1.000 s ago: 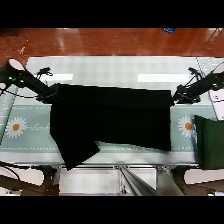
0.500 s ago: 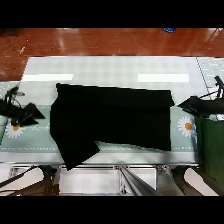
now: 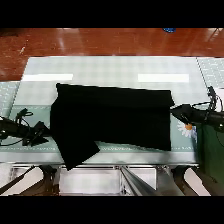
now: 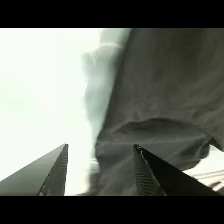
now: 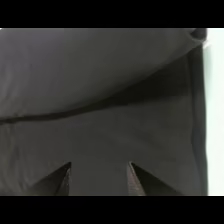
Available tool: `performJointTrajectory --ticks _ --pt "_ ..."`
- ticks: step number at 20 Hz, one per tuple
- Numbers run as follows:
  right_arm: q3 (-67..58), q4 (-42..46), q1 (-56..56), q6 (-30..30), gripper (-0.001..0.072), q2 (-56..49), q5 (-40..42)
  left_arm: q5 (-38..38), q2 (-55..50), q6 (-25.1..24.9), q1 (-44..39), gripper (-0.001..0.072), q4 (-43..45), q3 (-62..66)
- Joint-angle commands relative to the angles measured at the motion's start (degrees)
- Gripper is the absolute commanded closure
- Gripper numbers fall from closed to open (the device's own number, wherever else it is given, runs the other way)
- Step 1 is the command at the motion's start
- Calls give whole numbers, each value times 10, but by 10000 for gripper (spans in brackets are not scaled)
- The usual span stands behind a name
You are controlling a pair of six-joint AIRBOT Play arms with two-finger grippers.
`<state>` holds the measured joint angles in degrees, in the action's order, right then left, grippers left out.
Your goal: Fold the shirts.
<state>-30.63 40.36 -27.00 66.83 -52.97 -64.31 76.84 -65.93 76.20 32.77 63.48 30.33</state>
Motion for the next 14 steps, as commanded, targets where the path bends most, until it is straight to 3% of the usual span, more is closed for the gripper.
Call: performJointTrajectory --ticks 1,5,8,9,10,11,12,14 --pt "5 -16 0 4 301 3 18 -41 2 -25 -6 203 -60 -45" --pt "-3 -16 -56 24 301 2 42 -82 -6 -42 -35 203 -97 -73" --pt "-2 41 -165 46 301 -3 2 -78 -8 -64 -80 231 -98 -79" --pt "-2 90 -194 61 301 -6 -18 -69 -8 -74 -93 361 -98 -79" --pt "-2 157 -214 82 301 -9 -45 -63 -8 -81 -102 557 -98 -79" --pt "1 224 -216 118 301 -10 -59 -59 -8 -81 -106 687 -98 -78" --pt "8 264 -212 155 302 -10 -76 -57 -8 -81 -106 687 -104 -78" --pt "28 292 -179 161 302 -10 -124 -57 -8 -81 -105 687 -111 -78"
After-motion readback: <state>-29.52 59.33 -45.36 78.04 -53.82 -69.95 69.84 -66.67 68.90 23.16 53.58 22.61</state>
